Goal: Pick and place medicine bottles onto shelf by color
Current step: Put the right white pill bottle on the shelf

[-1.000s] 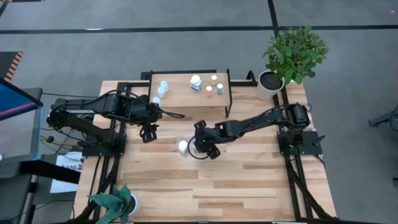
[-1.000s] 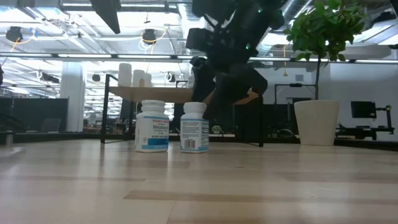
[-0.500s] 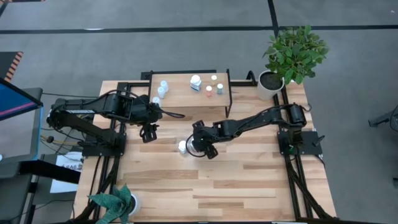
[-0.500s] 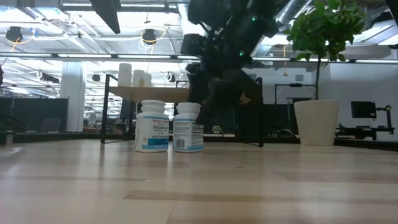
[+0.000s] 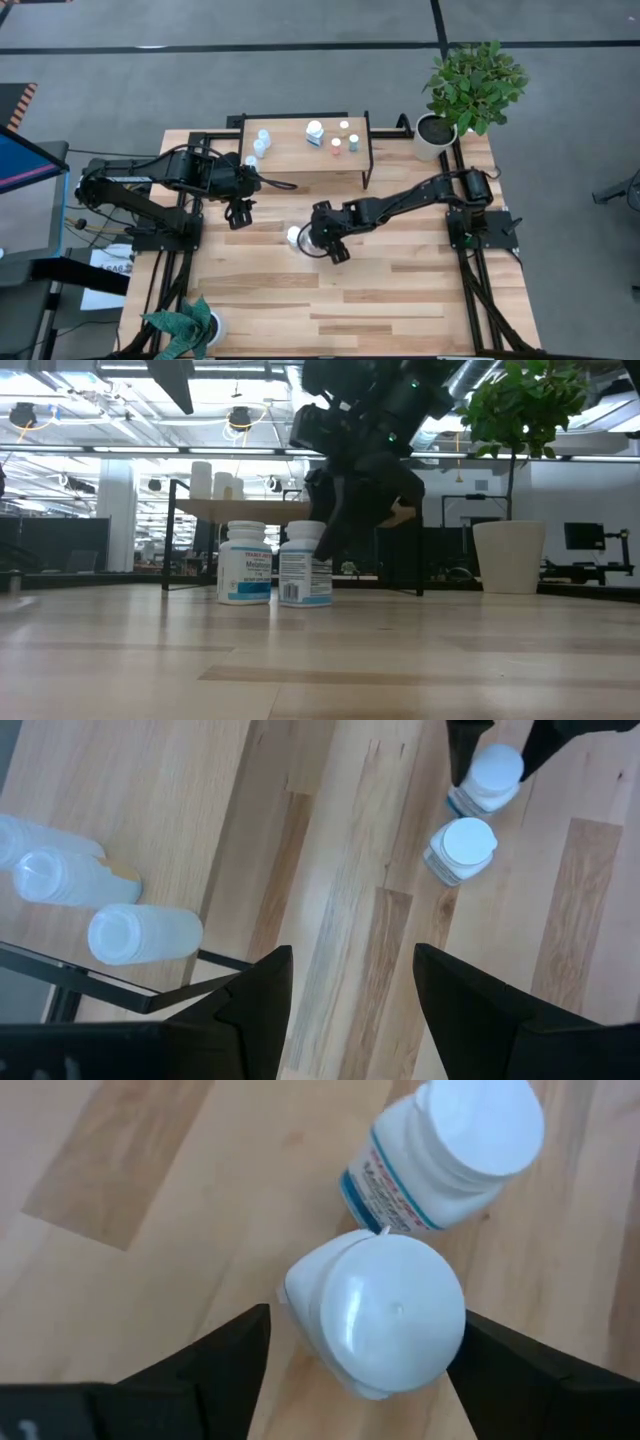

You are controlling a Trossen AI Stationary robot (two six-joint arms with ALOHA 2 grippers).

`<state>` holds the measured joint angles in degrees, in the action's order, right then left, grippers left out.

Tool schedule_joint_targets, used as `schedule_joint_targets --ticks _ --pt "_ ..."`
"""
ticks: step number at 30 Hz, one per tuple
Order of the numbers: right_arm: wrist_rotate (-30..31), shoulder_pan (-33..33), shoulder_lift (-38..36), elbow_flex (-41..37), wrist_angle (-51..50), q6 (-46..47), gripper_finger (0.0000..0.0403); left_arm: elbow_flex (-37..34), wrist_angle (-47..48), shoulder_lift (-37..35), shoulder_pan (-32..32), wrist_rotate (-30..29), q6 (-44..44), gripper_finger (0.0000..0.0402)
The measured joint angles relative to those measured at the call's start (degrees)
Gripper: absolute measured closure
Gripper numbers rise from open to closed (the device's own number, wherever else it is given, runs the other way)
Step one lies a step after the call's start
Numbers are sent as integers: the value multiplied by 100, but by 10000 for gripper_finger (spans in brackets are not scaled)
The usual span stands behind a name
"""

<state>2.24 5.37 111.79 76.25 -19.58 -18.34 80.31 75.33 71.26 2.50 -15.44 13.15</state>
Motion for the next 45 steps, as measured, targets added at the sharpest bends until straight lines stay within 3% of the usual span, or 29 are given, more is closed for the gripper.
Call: schedule_joint_targets --ticks 23,28,36,45 --pt "-55 50 0 0 129 4525 101 0 0 0 0 0 -3 205" --pt "-55 50 0 0 127 4434 101 0 0 0 0 0 -4 205" --pt "-61 66 0 0 219 2070 101 0 0 0 0 0 -4 205" --pt "-66 100 -2 0 89 402 101 0 0 0 0 0 -4 205"
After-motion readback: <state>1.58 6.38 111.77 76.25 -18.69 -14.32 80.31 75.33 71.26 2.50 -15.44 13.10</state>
